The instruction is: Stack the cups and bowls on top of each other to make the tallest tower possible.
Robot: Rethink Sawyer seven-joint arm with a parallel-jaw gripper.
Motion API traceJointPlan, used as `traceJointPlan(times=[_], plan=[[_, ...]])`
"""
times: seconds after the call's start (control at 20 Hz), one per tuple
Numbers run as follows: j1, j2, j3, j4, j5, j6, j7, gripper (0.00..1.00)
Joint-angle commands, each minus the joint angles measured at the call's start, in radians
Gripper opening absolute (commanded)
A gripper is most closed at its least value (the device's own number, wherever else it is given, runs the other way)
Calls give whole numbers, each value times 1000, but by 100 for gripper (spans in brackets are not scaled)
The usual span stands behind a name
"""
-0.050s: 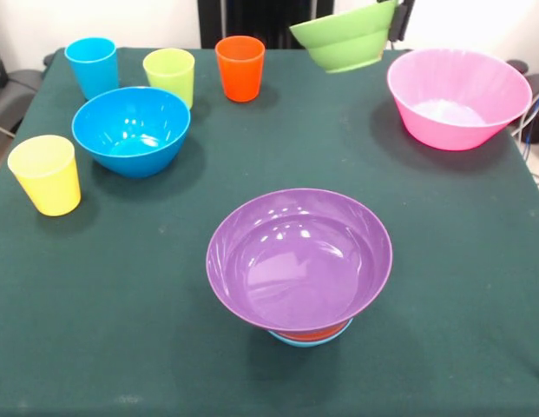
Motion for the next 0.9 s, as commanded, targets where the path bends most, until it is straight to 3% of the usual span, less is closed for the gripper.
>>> traceJointPlan(times=[0.05, 0.55, 0.9], plan=[[-48, 151, 151, -278, -82, 188, -190, 0], [-79, 299, 194, -504, -153, 211, -247, 0], [-84, 362, 183, -545, -199, 162, -244, 0]])
